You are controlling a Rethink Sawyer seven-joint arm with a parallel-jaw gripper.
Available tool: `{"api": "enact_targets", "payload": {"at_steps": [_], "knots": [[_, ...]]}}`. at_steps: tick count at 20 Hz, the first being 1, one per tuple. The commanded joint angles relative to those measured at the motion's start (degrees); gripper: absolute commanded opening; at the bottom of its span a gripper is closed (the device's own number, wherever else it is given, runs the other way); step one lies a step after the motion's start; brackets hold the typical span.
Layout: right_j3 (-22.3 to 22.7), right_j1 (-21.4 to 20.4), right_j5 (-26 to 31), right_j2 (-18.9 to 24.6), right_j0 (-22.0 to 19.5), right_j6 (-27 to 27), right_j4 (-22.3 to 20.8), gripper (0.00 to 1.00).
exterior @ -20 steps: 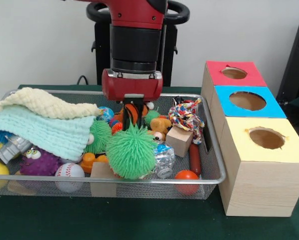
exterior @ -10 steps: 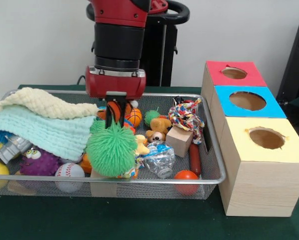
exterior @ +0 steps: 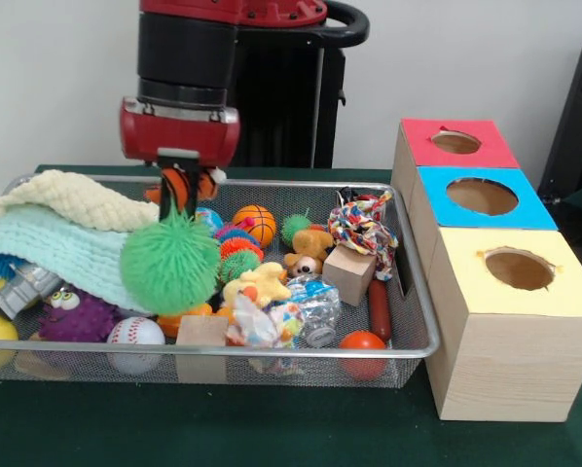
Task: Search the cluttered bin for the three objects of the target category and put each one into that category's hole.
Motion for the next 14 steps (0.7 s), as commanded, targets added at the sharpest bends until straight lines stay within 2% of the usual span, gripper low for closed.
{"api": "enact_targets", "payload": {"at_steps": [1,14], "knots": [[4.1,-3.8,10.4,1.0,-2.3,0.7,-0.8,0.0],[4.7,-4.4,11.4,2.4,-5.4,-1.2,-3.1,0.0]]}}
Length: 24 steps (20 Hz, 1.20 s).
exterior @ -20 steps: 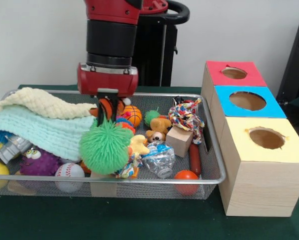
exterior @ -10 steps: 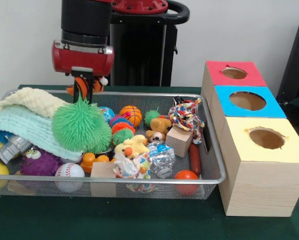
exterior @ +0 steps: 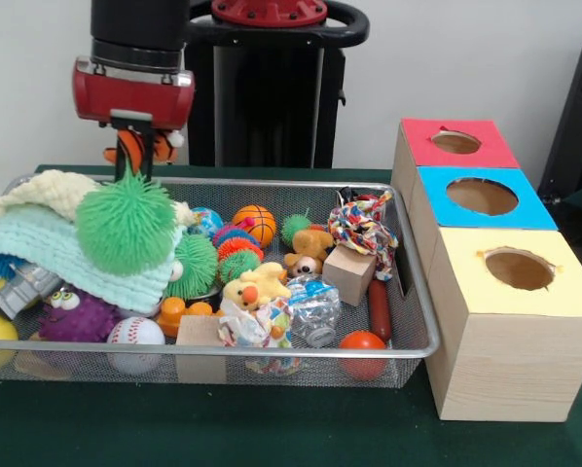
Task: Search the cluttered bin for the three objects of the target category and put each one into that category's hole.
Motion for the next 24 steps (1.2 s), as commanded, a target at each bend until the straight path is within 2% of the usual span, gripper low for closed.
{"api": "enact_targets", "payload": {"at_steps": [1,6,9,14,24], "knots": [[3.6,-0.8,6.3,2.5,-1.8,-1.2,-2.5,0.0],[4.4,-2.6,13.2,0.6,-0.8,-1.5,-1.9,0.0],[4.3,-2.9,15.0,0.3,-0.8,-1.6,-1.9,0.0],[6.4,-2.8,14.3,0.1,-1.1,-0.6,-3.1,0.0],[12.0,-6.7,13.0,1.0,-3.5,-2.0,-3.0,0.0]]}}
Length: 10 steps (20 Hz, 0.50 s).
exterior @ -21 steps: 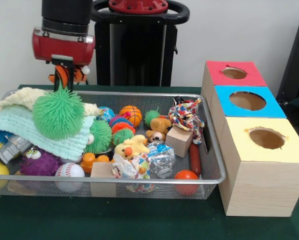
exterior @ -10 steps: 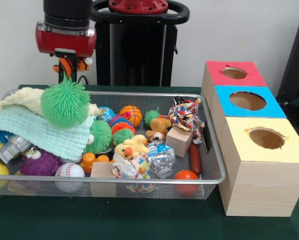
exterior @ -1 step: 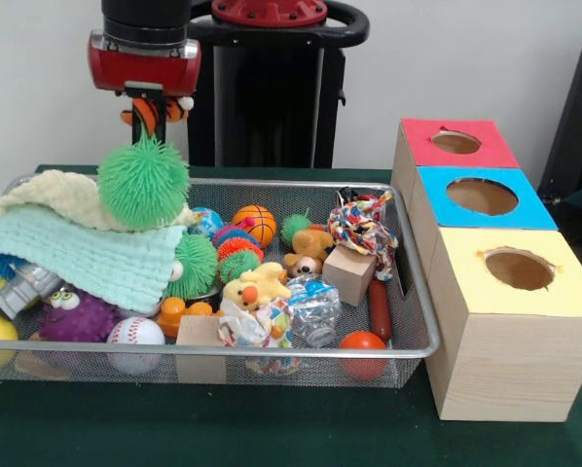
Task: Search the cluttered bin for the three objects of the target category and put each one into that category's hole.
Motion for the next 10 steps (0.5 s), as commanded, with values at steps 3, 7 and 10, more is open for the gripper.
{"api": "enact_targets", "payload": {"at_steps": [3,7,10], "knots": [[7.3,-3.1,3.4,2.4,-3.5,-2.6,-2.7,1.0],[7.6,-3.2,3.0,3.4,-4.2,-3.5,-2.9,1.0],[7.3,-3.0,2.6,3.9,-4.6,-3.3,-3.1,1.0]]}}
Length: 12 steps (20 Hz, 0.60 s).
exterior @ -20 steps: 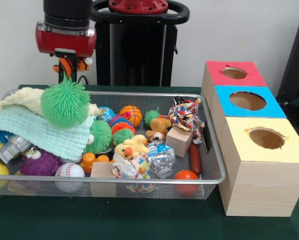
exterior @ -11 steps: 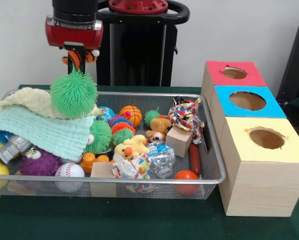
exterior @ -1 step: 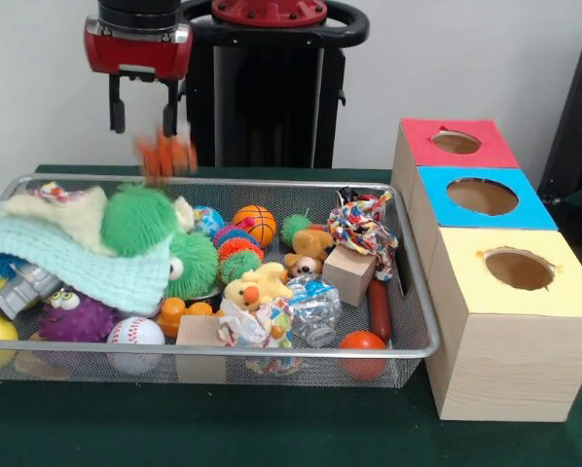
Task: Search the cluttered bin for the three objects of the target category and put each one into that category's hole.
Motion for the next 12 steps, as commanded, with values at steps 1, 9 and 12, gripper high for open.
{"api": "enact_targets", "payload": {"at_steps": [1,9,12], "knots": [[3.0,-0.6,2.4,3.9,-1.6,-3.2,-3.1,1.0],[2.3,0.2,0.2,5.4,-2.1,-3.1,-3.2,1.0],[3.5,0.5,-2.4,9.6,-4.5,-5.8,-2.4,1.0]]}}
